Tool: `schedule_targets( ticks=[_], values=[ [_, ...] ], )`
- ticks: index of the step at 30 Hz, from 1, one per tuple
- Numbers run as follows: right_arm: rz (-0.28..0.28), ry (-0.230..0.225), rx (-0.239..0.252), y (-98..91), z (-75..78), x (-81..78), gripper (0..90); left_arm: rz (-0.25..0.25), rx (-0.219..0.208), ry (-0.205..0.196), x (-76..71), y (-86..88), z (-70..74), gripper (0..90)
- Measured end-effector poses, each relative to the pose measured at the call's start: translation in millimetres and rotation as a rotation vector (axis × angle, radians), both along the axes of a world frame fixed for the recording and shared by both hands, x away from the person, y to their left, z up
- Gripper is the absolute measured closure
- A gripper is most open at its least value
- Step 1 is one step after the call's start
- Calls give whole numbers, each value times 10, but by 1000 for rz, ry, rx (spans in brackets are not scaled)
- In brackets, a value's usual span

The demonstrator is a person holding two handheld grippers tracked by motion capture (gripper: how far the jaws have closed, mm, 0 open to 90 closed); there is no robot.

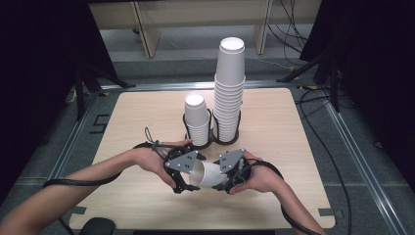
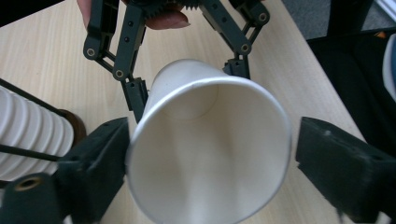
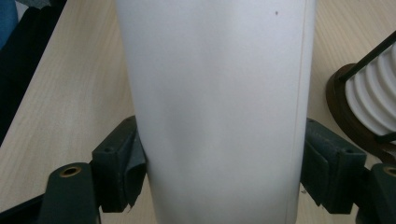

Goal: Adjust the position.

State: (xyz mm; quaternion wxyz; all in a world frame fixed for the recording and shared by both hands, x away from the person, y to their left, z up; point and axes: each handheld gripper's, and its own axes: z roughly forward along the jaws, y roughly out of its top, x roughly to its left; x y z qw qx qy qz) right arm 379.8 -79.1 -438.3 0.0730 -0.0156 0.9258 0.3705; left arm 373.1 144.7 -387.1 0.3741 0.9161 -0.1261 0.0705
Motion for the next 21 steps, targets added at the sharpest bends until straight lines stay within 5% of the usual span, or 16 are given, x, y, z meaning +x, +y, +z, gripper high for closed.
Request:
schedule_targets(
  ticks=[11, 21],
  values=[
    [-81, -16, 90, -143, -113, -55, 245, 111, -142, 13, 29, 153, 7, 1],
    [-222, -46, 269, -289, -201, -122, 245, 278, -397, 73, 23, 345, -43, 1]
  ],
)
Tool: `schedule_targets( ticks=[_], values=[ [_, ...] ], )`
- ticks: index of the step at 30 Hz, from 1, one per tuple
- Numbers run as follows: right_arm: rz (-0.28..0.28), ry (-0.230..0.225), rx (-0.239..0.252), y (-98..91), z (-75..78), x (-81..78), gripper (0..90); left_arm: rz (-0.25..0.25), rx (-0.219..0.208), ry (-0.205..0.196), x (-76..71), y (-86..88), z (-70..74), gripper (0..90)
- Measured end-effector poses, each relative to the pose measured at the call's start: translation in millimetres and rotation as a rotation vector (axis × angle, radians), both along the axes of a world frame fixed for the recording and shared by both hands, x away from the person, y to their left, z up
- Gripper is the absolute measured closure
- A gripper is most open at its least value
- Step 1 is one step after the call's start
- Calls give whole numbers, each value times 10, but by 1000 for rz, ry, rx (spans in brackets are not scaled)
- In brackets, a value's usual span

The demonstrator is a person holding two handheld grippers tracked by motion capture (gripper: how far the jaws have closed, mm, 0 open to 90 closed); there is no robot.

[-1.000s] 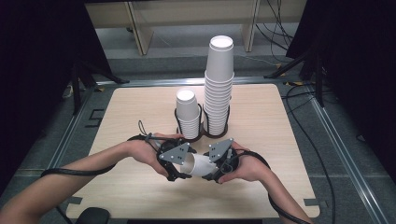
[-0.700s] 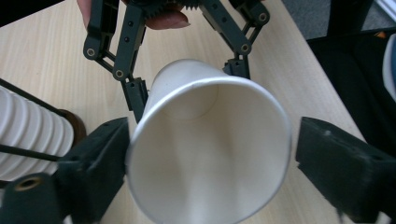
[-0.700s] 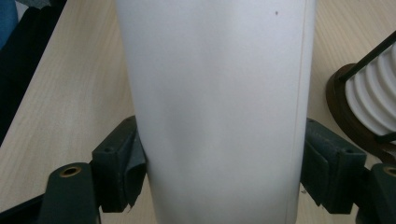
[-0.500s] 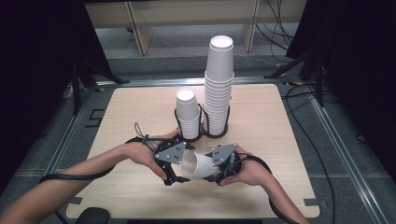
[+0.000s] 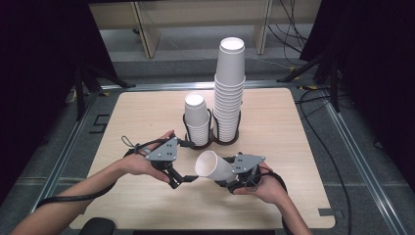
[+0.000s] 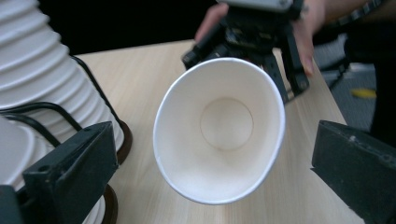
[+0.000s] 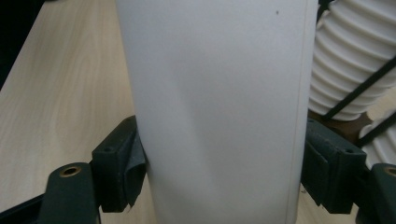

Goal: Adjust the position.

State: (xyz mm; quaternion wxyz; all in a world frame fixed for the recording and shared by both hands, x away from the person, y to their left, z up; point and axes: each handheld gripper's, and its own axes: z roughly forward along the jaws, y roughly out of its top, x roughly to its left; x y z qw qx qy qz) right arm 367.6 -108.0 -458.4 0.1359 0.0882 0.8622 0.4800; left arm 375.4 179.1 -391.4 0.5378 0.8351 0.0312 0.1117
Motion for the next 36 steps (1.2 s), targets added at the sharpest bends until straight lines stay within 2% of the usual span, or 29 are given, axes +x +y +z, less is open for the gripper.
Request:
schedule_targets(
  ticks=[3, 4, 5, 7, 9, 11, 13, 14, 17, 19, 21, 22, 23, 25, 26, 27, 28, 29, 30, 31, 32, 34, 36],
  values=[
    [-32, -30, 43, -24, -37, -13, 244, 38, -67, 26, -24, 33, -55, 1],
    [-52, -8, 65, -22, -51, -34, 244, 55, -86, 31, -38, 39, -81, 1],
    [-55, -33, 76, -32, -63, -29, 243, 68, -106, 34, -49, 41, -109, 0],
    [-95, -35, 114, -53, -97, -42, 243, 108, -138, 45, -78, 48, -156, 0],
    [-129, -39, 144, -66, -130, -44, 243, 140, -195, 57, -96, 43, -202, 0],
    [-174, -49, 171, -89, -156, -46, 243, 186, -231, 76, -117, 41, -236, 0],
    [-205, -40, 216, -107, -174, -41, 243, 215, -270, 107, -130, 25, -280, 1],
    [-217, -54, 230, -116, -174, -32, 243, 229, -293, 123, -140, 11, -306, 1],
    [-272, -62, 292, -167, -161, -17, 243, 254, -341, 144, -150, -26, -353, 1],
    [-301, -26, 331, -203, -147, -11, 242, 273, -370, 174, -143, -58, -358, 1],
    [-298, -68, 355, -220, -141, 31, 242, 290, -405, 200, -123, -101, -355, 3],
    [-311, -68, 359, -224, -136, 32, 242, 303, -426, 229, -109, -136, -353, 4],
    [-346, -55, 374, -217, -139, 19, 242, 316, -436, 238, -94, -165, -354, 5],
    [-340, -49, 363, -232, -122, 25, 242, 329, -440, 233, -60, -223, -357, 7],
    [-345, -59, 389, -217, -133, 34, 242, 336, -444, 235, -43, -254, -357, 7],
    [-352, -49, 385, -218, -136, 30, 242, 339, -441, 233, -32, -280, -356, 8],
    [-359, 4, 397, -202, -146, 7, 242, 336, -437, 225, -21, -303, -356, 9],
    [-360, -61, 383, -220, -146, 39, 242, 334, -439, 222, -13, -324, -357, 11],
    [-355, -51, 388, -215, -156, 36, 241, 331, -436, 211, -5, -337, -358, 13],
    [-353, -61, 375, -226, -155, 39, 241, 335, -435, 206, -3, -343, -363, 14],
    [-372, -20, 387, -219, -163, 8, 241, 337, -434, 202, 1, -341, -372, 15],
    [-350, -57, 413, -221, -178, 35, 241, 347, -428, 197, -3, -323, -404, 16],
    [-365, -69, 408, -247, -178, 32, 240, 360, -422, 191, -9, -291, -449, 16]
  ],
)
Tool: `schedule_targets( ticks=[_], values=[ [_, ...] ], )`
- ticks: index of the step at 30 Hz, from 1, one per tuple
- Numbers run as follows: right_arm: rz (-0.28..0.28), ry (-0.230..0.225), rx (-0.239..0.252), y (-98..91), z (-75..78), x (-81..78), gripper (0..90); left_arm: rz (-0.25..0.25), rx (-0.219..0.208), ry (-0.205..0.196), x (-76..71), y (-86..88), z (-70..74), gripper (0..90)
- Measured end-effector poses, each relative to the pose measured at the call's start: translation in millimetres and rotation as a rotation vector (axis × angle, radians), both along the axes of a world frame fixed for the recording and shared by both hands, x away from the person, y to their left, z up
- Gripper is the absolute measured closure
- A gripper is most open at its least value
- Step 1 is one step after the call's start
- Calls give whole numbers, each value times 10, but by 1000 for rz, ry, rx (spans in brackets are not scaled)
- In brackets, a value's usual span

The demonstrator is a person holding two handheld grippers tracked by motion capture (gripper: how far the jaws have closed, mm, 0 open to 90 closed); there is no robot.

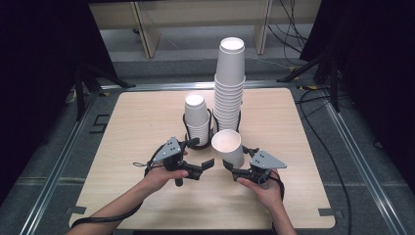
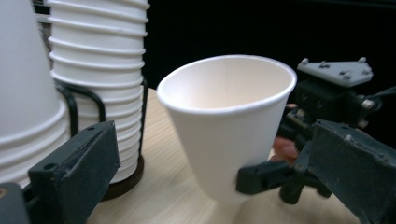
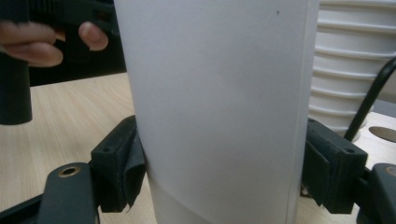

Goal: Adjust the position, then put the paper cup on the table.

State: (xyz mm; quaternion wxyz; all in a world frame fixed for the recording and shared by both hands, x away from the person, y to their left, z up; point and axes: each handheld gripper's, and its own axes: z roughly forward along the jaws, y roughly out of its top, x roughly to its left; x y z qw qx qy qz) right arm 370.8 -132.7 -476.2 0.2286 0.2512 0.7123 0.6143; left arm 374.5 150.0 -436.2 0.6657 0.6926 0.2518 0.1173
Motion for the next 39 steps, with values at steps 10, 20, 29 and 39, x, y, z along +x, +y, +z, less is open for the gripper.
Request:
schedule_targets(
  ticks=[10, 20, 29, 39],
  values=[
    [-82, 26, 47, -115, 4, 31, 240, 77, 8, -15, -173, 286, -204, 19],
    [-95, 39, 74, -178, 12, 98, 240, 204, -13, 26, -302, 631, -351, 19],
    [-104, 47, 69, -201, -9, 200, 240, 234, 0, 39, -321, 729, -431, 19],
    [-136, 59, 51, -265, -8, 208, 239, 240, 13, 16, -259, 685, -445, 18]
  ],
)
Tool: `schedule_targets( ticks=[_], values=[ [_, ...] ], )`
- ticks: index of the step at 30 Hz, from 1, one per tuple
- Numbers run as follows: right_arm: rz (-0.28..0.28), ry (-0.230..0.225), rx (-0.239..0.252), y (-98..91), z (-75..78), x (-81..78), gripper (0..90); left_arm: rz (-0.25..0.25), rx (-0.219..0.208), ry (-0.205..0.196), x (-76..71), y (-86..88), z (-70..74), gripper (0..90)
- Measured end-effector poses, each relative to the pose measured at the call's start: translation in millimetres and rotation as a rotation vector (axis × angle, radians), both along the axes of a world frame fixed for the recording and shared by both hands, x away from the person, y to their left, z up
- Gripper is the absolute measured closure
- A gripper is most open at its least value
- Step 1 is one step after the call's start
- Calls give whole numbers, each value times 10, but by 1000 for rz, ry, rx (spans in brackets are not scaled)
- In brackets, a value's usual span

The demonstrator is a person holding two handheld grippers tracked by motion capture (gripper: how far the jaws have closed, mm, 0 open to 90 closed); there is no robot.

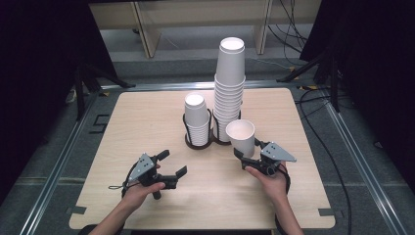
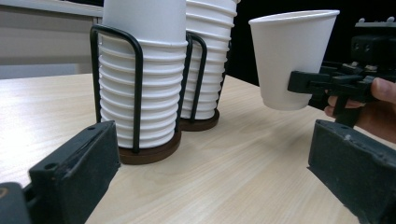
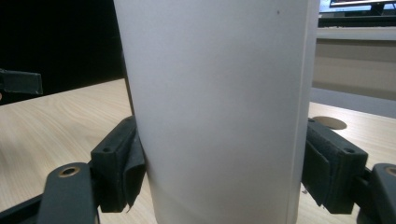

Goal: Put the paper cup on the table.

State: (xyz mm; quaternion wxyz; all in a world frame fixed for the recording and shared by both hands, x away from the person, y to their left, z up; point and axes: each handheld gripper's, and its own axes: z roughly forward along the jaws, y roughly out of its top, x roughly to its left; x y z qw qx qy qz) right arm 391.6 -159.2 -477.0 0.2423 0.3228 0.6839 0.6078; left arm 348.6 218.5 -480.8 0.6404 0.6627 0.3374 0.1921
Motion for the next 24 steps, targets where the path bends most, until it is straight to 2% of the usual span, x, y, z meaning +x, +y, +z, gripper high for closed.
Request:
schedule_targets(
  ticks=[2, 3, 4, 5, 6, 8, 9, 10, 11, 12, 13, 16, 18, 20, 21, 24],
  values=[
    [4, -7, -1, -12, -9, 20, 240, -3, -4, 6, 2, -1, -16, 18],
    [-17, -27, -10, -23, -18, 37, 240, -5, 2, 7, 4, 2, -25, 18],
    [-18, -14, -25, -35, -21, 47, 240, -5, 6, 9, 2, 1, -32, 18],
    [-6, -19, -25, -38, -32, 78, 240, -3, 10, 11, -4, -2, -36, 18],
    [-3, 13, -8, -22, -43, 89, 240, -6, 8, 6, -8, -6, -38, 19],
    [-20, 14, -27, -30, -48, 123, 240, -12, -1, 3, -21, -21, -36, 18],
    [-17, 18, -15, -20, -61, 141, 240, -12, 8, 2, -25, -21, -33, 18],
    [-18, 32, -40, -31, -59, 148, 240, -11, 11, 4, -22, -24, -33, 18],
    [6, 19, -34, -35, -77, 187, 240, -12, 11, 5, -18, -28, -35, 18],
    [-32, 41, -62, -31, -75, 176, 240, -13, 7, 3, -10, -37, -41, 18],
    [-14, 43, -68, -29, -90, 203, 240, -12, 14, 6, -7, -36, -43, 18],
    [-34, 77, -111, -36, -104, 212, 241, -15, 15, 9, -5, -38, -57, 18],
    [-39, 102, -123, -35, -102, 208, 241, -20, 12, 10, -6, -40, -67, 18],
    [-23, 98, -128, -35, -97, 213, 241, -27, 14, 8, -14, -44, -72, 18],
    [-50, 110, -137, -27, -90, 195, 241, -32, 11, 9, -22, -50, -74, 18],
    [-50, 125, -148, -36, -96, 197, 242, -38, 15, 8, -35, -59, -79, 18]
  ],
)
